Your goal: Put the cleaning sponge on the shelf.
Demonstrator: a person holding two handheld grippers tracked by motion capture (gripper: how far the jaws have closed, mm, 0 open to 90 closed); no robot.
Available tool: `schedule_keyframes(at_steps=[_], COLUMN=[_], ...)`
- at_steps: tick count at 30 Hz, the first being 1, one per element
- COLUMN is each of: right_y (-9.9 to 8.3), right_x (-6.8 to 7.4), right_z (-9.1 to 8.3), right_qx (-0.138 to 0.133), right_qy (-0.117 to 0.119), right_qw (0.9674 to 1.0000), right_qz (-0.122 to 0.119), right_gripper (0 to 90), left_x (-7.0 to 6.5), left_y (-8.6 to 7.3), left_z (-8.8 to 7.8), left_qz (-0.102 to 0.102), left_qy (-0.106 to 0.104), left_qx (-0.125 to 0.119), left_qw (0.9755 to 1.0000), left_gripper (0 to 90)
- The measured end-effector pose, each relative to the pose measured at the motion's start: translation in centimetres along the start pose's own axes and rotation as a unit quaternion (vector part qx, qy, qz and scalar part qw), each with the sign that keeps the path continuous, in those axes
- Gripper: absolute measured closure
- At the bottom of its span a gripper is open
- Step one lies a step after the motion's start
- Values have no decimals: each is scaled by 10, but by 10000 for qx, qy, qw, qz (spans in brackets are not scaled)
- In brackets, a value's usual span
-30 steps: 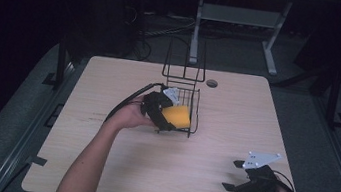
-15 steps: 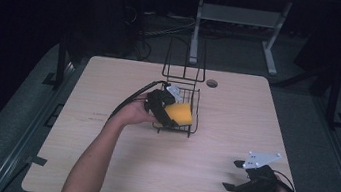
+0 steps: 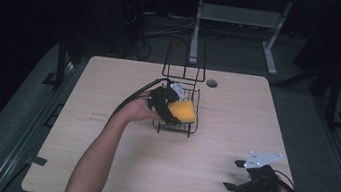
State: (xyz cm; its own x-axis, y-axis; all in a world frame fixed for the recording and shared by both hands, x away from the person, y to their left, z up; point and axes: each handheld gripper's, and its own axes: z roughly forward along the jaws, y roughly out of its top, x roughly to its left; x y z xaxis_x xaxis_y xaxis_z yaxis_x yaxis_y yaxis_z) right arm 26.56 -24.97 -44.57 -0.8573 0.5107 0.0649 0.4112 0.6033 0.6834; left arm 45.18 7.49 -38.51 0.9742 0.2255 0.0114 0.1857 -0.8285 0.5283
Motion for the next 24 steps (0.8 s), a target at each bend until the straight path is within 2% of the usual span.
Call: schedule_keyframes(at_steps=[8,11,21,24], right_y=[-1,-1,-1,-1], right_x=[-2,-2,-4,-4], right_z=[-1,-1,-2,-2], right_qx=[-1,-4,-17,-7], right_qy=[-1,9,-2,-16], right_qw=[10000,10000,10000,10000], right_qz=[34,34,43,29], right_gripper=[136,136,136,136], left_x=[4,6,13,14], left_y=[6,7,2,1], left_z=[2,2,9,10], left_qz=[20,6,-38,-153], left_qy=[67,50,91,109], left_qx=[92,38,85,85], left_qw=[9999,10000,9999,9998], left_gripper=[218,218,217,218])
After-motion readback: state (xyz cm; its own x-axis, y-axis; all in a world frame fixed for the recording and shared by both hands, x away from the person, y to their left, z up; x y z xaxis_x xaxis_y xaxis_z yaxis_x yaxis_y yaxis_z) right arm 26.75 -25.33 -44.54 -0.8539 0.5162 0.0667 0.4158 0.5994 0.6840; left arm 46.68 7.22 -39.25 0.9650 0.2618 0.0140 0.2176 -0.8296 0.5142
